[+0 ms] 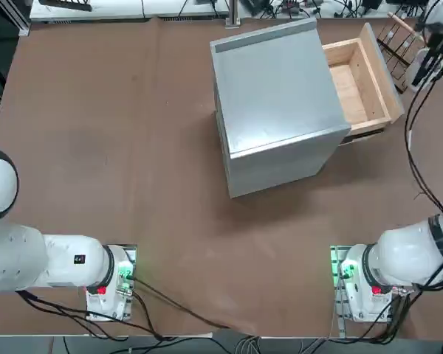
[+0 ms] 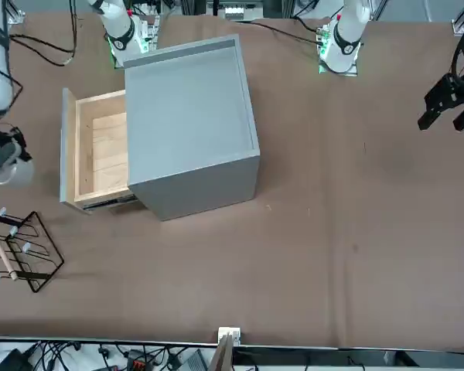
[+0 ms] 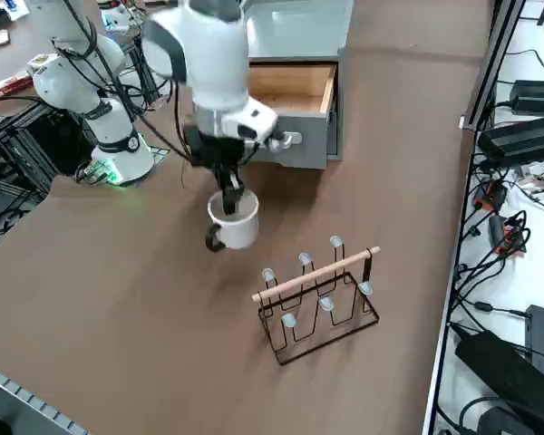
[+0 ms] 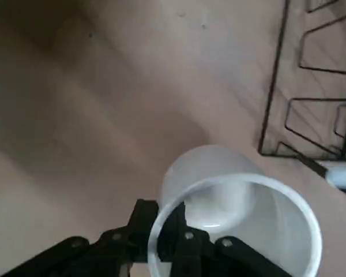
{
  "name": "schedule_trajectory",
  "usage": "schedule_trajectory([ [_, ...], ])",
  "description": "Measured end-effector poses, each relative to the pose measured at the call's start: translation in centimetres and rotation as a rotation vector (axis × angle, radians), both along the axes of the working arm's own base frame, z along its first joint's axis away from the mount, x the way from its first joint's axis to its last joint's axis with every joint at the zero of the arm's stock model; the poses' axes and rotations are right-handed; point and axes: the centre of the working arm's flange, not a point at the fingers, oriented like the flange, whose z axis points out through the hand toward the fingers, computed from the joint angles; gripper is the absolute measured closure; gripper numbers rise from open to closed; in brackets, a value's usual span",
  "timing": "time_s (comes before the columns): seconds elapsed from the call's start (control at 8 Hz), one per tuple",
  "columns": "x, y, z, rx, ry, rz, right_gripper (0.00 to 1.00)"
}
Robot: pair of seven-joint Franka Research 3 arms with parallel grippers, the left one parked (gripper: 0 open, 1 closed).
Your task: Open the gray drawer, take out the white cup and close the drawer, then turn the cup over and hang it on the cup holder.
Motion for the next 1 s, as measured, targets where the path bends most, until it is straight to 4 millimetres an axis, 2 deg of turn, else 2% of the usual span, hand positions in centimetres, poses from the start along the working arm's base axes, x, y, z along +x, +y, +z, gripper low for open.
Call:
schedule_trajectory([
  [0.38,0.3,0.8,-6.7,0.074,0.039,-0.038,0.96],
  [1.0,-1.2,1.3,-12.6,0.094,0.038,-0.145,0.96],
])
